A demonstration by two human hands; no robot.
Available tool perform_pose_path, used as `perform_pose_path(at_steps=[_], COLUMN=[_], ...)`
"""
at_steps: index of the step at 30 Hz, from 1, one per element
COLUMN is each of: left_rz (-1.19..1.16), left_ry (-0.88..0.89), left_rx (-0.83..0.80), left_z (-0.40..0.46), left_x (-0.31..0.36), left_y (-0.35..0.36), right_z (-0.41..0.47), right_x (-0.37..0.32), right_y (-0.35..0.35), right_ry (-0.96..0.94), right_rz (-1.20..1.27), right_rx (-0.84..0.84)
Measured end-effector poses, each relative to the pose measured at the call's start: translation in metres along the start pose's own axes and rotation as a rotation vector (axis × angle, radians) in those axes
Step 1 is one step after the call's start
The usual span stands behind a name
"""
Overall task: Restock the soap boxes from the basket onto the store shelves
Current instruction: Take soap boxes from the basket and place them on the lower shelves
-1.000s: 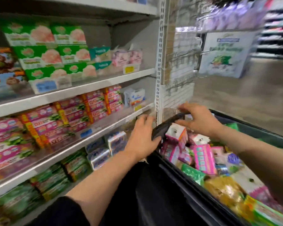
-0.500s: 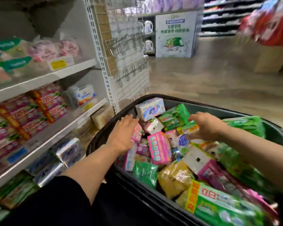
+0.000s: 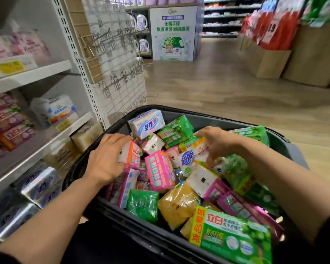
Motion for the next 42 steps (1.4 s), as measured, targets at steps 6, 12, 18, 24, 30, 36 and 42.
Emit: perform_pose_path(at_steps=[6,12,18,24,30,36,42], left_rz=[-0.368,-0.423,-0.527,-0.619,-0.519,-0.385,-0.218], left_ry=[-0.135,-0.175,-0.269,-0.478,-0.606,-0.895,-1.17], left_rx=[0.239,0.292,0.312,0.454,0.54,0.571,0.645], left_z=[-0.007,-0.009,-0.046,-0.108,-0.208,-0.342,-0.478], left_x=[0.009,0.029,0.021,-0.02,-0.065,-0.1,-0.108], left_y=[-0.036,-0.066,-0.084,-0.121,-0.171,-0.209,-0.242], right_z=[-0.011,-0.019,-0.047,-0.062,-0.06,-0.068,-0.094], right_x=[0.003,-0.006,-0.022,-0.103,-0.221,-0.33,-0.423], right_y=[-0.004,-0.007,-0.035,-0.062,-0.006,0.06,0.135], right_ry=[-0.104,-0.172,-0.27,-0.607,-0.958,-1.076,-1.173], right_rz=[-0.188,-0.336,-0.196,0.11,0.173,0.229,0.209], right_rx=[0.038,0.158,0.431,0.61,0.543,0.47,0.326])
Point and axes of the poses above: each hand's wrist, its own z-axis towards the middle knuckle, its own y-axis out of the palm, x = y × z, the point moved 2 cm from there along z, towards the middle knuckle, and after that the axes turned 9 degrees about z, right-handed, at the moved point
